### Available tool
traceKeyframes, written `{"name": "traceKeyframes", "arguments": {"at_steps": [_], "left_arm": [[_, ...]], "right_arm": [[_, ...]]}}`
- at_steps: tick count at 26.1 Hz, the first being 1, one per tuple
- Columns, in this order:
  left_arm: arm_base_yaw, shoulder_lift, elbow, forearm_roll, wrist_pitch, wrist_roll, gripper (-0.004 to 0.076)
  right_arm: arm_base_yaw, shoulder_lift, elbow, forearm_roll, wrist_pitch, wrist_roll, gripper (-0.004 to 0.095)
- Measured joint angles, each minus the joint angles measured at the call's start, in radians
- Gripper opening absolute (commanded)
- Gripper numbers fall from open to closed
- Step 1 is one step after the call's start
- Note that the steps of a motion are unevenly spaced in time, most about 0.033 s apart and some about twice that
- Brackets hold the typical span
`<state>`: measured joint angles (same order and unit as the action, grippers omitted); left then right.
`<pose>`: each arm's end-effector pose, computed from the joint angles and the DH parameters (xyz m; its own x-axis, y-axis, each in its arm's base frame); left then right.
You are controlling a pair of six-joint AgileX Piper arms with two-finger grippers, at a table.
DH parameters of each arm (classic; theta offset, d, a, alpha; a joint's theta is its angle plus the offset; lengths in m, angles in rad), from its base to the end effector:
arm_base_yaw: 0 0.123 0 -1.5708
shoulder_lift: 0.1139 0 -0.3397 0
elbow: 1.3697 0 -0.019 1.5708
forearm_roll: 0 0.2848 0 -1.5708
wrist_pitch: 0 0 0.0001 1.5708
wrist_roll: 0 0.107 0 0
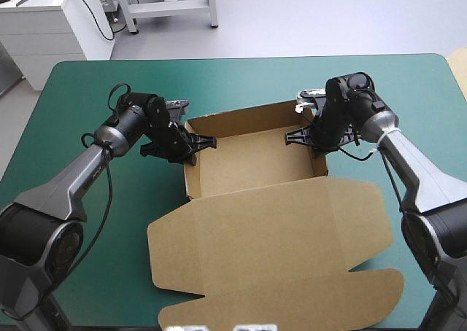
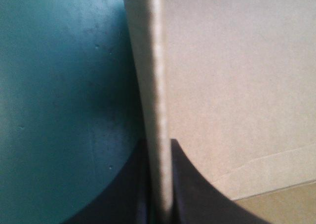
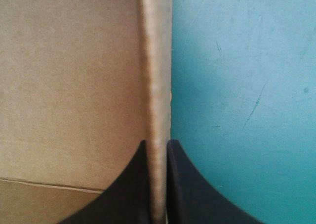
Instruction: Fold the box
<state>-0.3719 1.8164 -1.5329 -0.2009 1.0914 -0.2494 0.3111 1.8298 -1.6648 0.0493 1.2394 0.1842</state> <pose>0.3962 -0.1749 0.3032 -0.9766 0.0256 -0.2136 0.0813 0.9632 -0.2564 0.4135 0.1382 0.3327 -0.9661 -0.1019 -0.2373 -0.1273 0.9874 0.0942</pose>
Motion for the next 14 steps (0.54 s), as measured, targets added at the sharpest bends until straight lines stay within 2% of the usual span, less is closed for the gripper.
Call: {"name": "traceKeyframes", "arguments": {"at_steps": [4, 8, 10, 11, 12, 13, 14], "left_arm": [[-0.004, 0.013, -0.006, -0.001, 0.003, -0.003, 0.0016], [-0.006, 0.02, -0.009, 0.002, 0.008, 0.007, 0.0154], [-0.006, 0.027, -0.01, 0.003, 0.005, 0.032, 0.026], [-0.007, 0.03, -0.01, 0.005, 0.009, 0.046, 0.0353], [-0.007, 0.034, -0.01, 0.013, 0.01, 0.06, 0.0398], [-0.007, 0.035, -0.01, 0.02, 0.011, 0.062, 0.0456], [-0.007, 0.035, -0.01, 0.03, 0.015, 0.068, 0.0465]], "right_arm": [[-0.006, 0.016, 0.001, 0.0, -0.001, -0.016, -0.0018], [-0.016, 0.035, 0.001, 0.007, -0.009, -0.035, 0.0045], [-0.02, 0.046, 0.001, 0.014, -0.012, -0.042, 0.0141], [-0.022, 0.052, 0.001, 0.017, -0.012, -0.044, 0.0256], [-0.027, 0.058, 0.001, 0.021, -0.012, -0.044, 0.0326], [-0.029, 0.06, 0.001, 0.02, -0.012, -0.044, 0.0455], [-0.032, 0.061, 0.001, 0.01, -0.011, -0.043, 0.0524]]}}
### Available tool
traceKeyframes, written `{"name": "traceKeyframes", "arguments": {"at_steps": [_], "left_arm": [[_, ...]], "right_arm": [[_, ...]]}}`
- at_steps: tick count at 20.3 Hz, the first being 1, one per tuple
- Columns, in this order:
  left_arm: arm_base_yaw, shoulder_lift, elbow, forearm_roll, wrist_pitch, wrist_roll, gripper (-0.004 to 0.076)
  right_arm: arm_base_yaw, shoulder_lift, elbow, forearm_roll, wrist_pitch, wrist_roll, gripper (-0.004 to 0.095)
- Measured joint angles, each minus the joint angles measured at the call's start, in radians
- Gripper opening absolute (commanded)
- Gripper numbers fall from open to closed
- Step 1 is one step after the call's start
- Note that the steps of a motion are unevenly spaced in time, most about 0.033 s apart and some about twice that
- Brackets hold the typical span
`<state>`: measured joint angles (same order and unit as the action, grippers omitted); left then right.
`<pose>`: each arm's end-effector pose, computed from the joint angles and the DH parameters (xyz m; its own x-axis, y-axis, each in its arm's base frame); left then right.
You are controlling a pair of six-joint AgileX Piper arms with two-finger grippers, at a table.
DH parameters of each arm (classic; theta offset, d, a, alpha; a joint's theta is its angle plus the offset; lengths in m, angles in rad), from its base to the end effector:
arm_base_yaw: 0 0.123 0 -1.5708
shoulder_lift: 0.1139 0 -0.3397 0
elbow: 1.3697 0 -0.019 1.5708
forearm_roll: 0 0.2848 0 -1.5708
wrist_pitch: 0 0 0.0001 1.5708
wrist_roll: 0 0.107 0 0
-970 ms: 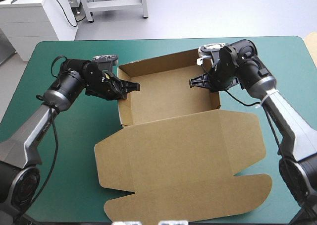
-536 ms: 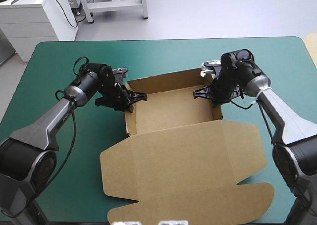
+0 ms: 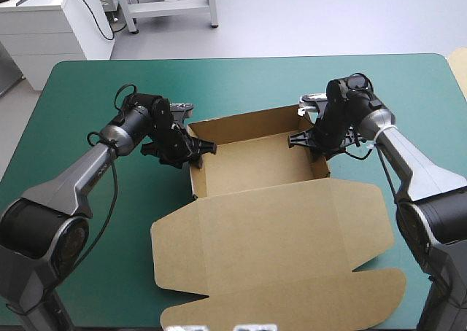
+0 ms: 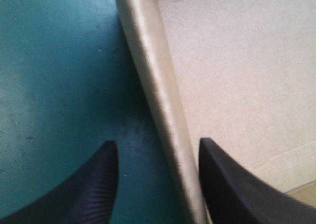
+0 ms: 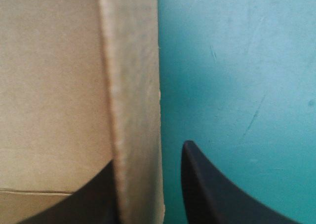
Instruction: Fold the box
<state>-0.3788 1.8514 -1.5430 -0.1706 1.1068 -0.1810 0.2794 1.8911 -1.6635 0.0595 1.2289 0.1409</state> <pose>0.4014 -0.1773 0.2901 -0.9728 0.1158 -0.2004 0.1573 0.9660 -0.2051 0.4298 0.1296 0.3055 -0.9753 -0.1135 -0.1893 -0.1316 0.9875 0.0863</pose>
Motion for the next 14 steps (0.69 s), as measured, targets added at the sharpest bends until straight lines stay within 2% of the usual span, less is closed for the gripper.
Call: {"name": "traceKeyframes", "arguments": {"at_steps": [1, 3, 7, 9, 12, 13, 14], "left_arm": [[0.0, 0.0, 0.0, 0.005, 0.002, 0.001, 0.0465], [0.001, 0.002, 0.001, 0.016, 0.014, 0.003, 0.0465], [0.039, 0.011, -0.094, 0.029, 0.11, 0.038, 0.0447], [0.066, 0.002, -0.154, 0.058, 0.116, 0.045, 0.0342], [0.072, -0.049, -0.235, 0.122, 0.126, 0.048, 0.0061], [0.072, -0.074, -0.264, 0.126, 0.128, 0.048, -0.0003], [0.072, -0.089, -0.281, 0.129, 0.129, 0.048, -0.0003]], "right_arm": [[-0.002, 0.0, 0.0, -0.007, 0.0, 0.0, 0.0643], [-0.006, 0.0, -0.001, -0.019, 0.0, 0.002, 0.0732], [-0.006, 0.001, -0.115, -0.026, 0.007, 0.002, 0.0737], [-0.006, -0.005, -0.184, -0.026, 0.007, 0.002, 0.0737], [-0.007, -0.032, -0.244, -0.03, 0.009, 0.002, 0.0737], [-0.007, -0.046, -0.251, -0.031, 0.009, 0.002, 0.0737], [-0.007, -0.053, -0.253, -0.033, 0.012, 0.002, 0.0737]]}}
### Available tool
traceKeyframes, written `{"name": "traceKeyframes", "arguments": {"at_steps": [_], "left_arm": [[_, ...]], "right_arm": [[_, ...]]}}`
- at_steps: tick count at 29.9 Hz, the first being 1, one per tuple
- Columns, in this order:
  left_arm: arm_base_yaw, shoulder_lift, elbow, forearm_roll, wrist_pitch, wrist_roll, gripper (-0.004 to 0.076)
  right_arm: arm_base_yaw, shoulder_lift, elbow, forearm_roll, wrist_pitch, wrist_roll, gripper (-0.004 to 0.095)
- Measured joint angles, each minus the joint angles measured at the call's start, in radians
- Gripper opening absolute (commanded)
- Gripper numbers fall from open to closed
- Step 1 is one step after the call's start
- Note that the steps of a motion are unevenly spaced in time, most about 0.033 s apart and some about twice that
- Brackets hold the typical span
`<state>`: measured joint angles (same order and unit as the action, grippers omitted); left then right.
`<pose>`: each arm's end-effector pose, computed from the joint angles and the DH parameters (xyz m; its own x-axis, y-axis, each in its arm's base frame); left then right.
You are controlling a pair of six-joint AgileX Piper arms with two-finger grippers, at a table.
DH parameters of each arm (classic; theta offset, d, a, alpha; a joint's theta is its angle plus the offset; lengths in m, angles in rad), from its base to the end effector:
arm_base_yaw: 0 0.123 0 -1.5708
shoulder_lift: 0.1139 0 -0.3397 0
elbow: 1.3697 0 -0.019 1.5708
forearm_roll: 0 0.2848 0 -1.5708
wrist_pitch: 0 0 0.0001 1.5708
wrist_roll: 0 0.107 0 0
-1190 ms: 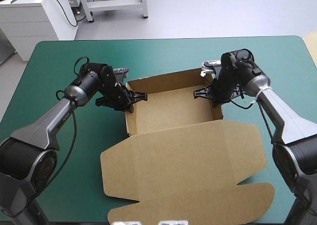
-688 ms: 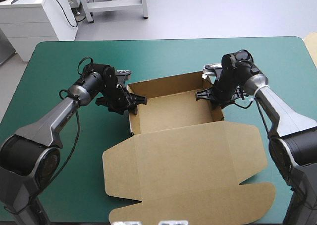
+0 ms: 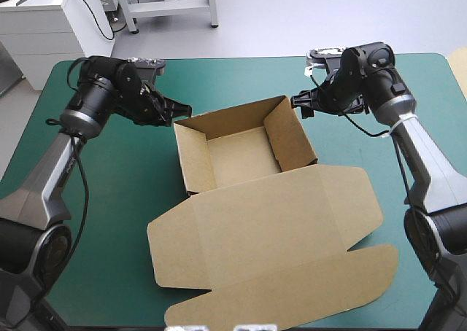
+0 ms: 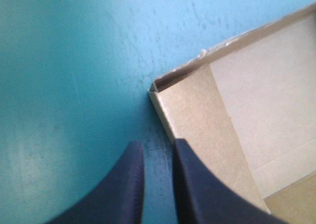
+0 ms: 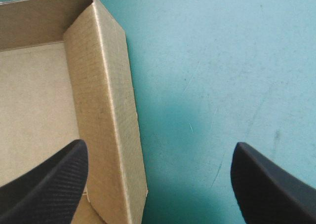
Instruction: Fold the box
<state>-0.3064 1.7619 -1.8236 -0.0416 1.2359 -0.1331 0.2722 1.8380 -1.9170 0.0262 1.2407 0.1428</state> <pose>0.4092 -0.1339 0.4134 -0.8814 0.1256 -0.4553 0.1920 0.9760 -0.1025 0.4375 0.1249 0.4101 -0.8795 -0.0891 -0.4675 -0.1493 0.9844 0.0933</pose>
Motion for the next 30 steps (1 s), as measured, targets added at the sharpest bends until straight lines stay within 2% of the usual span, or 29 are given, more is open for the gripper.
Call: {"name": "traceKeyframes", "arguments": {"at_steps": [7, 14, 18, 24, 30], "left_arm": [[0.0, -0.134, -0.028, 0.011, 0.012, 0.043, -0.0008], [0.0, -0.338, 0.059, 0.077, 0.013, 0.057, -0.0008], [0.0, -0.495, 0.202, 0.075, 0.005, 0.057, -0.0008], [0.0, -0.76, 0.544, 0.075, -0.153, 0.057, -0.0008], [0.0, -0.959, 0.855, 0.075, -0.221, 0.091, -0.0008]], "right_arm": [[0.0, -0.015, -0.002, 0.029, 0.004, -0.02, 0.0737], [0.0, -0.016, -0.002, 0.09, 0.005, -0.075, 0.0737], [0.0, -0.016, -0.002, 0.09, 0.005, -0.09, 0.0737], [0.0, -0.016, -0.002, 0.089, 0.005, -0.112, 0.0737], [0.0, -0.016, -0.002, 0.089, 0.006, -0.115, 0.0737]]}}
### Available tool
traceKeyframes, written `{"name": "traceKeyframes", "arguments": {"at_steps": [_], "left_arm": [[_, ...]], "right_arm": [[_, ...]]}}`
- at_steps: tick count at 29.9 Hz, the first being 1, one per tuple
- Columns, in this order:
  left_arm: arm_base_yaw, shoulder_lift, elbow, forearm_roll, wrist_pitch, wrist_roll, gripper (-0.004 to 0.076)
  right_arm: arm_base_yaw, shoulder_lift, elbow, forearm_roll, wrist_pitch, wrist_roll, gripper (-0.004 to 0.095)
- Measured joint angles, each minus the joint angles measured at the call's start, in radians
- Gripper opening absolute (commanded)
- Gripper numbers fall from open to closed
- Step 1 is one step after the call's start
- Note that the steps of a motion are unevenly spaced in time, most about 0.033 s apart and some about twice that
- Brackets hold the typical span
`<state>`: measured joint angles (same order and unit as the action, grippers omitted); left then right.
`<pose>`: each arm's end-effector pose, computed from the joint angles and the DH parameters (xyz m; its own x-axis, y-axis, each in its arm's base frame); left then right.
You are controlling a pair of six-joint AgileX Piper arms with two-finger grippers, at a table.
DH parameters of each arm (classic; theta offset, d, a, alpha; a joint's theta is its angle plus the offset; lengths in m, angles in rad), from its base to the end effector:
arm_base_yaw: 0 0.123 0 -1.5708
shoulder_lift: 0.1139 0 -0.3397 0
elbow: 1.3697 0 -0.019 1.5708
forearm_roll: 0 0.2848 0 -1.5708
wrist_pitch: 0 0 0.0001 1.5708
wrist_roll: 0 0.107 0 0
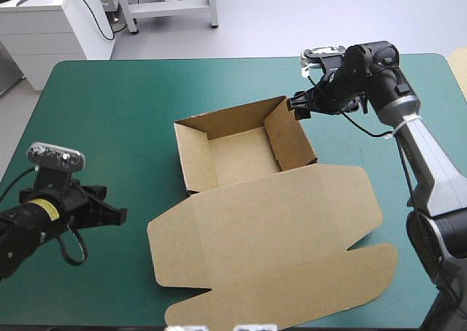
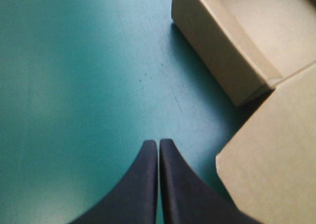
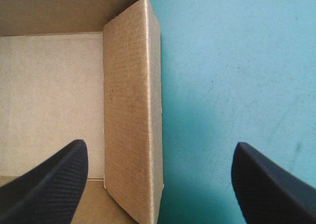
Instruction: Fold the box
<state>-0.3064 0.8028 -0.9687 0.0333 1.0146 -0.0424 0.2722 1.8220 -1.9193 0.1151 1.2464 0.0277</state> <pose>0.1360 -0.0398 0.4084 -0.6645 0.1842 -0.7242 0.2656 0.9641 0.0015 0.4300 0.1321 0.4184 -0.8590 -0.1732 -0.4818 -0.2637 0.9563 0.1263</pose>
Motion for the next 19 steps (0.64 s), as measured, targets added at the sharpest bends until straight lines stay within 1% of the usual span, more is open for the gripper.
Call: {"name": "traceKeyframes", "arguments": {"at_steps": [3, 9, 13, 19], "left_arm": [[0.0, -0.069, 0.133, -0.002, -0.042, 0.03, -0.0008], [0.0, -0.188, 0.308, -0.006, -0.147, 0.063, -0.0008], [0.0, -0.245, 0.399, -0.033, -0.208, 0.091, -0.0008], [0.0, -0.326, 0.48, -0.08, -0.247, 0.123, -0.0008]], "right_arm": [[0.0, 0.0, 0.0, -0.003, 0.001, 0.0, 0.0737], [0.0, 0.0, 0.018, -0.007, 0.001, 0.0, 0.0737], [0.0, 0.006, 0.04, -0.008, 0.001, 0.0, 0.0737], [0.002, 0.065, 0.042, 0.013, -0.002, -0.016, 0.0737]]}}
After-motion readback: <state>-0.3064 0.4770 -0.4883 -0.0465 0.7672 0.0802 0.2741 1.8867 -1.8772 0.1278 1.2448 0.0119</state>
